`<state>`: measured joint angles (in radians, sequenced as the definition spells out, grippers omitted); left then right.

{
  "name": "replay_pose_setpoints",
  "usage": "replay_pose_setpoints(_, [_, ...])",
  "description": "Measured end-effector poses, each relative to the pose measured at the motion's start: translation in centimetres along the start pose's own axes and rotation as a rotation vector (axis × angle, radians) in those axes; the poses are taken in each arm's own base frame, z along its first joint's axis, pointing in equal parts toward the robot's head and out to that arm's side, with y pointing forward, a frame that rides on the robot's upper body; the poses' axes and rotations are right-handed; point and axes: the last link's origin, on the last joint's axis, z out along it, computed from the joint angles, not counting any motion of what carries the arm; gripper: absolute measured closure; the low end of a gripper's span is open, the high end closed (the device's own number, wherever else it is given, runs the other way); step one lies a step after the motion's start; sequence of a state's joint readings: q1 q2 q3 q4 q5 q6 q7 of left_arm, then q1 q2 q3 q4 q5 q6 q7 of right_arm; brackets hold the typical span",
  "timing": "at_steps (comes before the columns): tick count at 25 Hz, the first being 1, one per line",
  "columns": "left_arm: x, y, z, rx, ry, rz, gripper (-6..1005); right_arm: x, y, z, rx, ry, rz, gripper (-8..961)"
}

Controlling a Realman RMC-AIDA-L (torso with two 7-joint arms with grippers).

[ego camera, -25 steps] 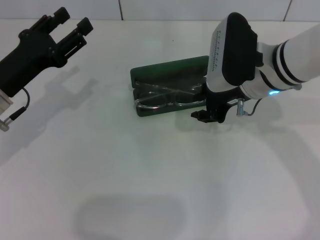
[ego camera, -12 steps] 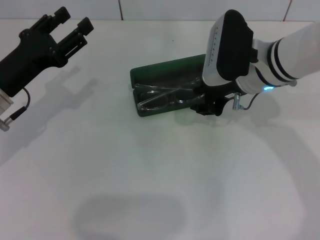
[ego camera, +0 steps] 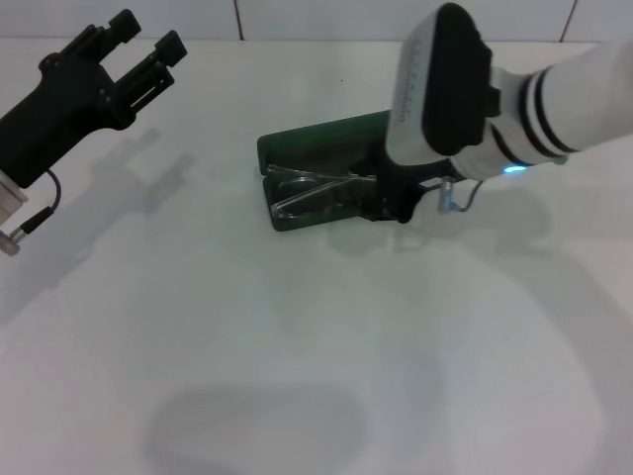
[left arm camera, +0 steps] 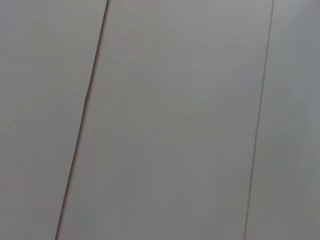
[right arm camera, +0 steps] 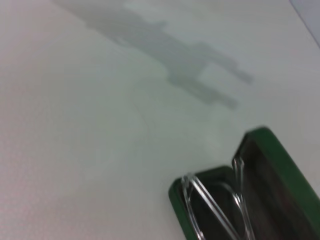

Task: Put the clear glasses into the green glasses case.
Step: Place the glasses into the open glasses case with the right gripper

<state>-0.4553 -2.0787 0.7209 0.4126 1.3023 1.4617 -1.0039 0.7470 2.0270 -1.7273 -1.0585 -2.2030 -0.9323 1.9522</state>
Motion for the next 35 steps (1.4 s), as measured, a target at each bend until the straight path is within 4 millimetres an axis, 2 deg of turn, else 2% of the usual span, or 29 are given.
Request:
replay_pose_setpoints(5, [0.0,0.0,0.1,-0.002,-0.001,0.000,290,-1.1,-0.1,1.1,0.002,0.000,-0.031,546])
replay_pose_setpoints(16, [0.0,0.1,0.2,-0.005,0.001,0.001,290,-1.5,-0.4,2.6,-0.021,0.032,-0.030,547])
replay_pose_setpoints(24, [0.1,0.1,0.5,-0.010,0.003,0.004,290,-1.3,-0.5,2.9,-0.023,0.044,-0.031,547])
replay_pose_setpoints(35, [0.1,0.0,0.3,-0.005,0.000,0.002,290,-1.4,0.0,2.0,-0.021,0.014,-0.033,546])
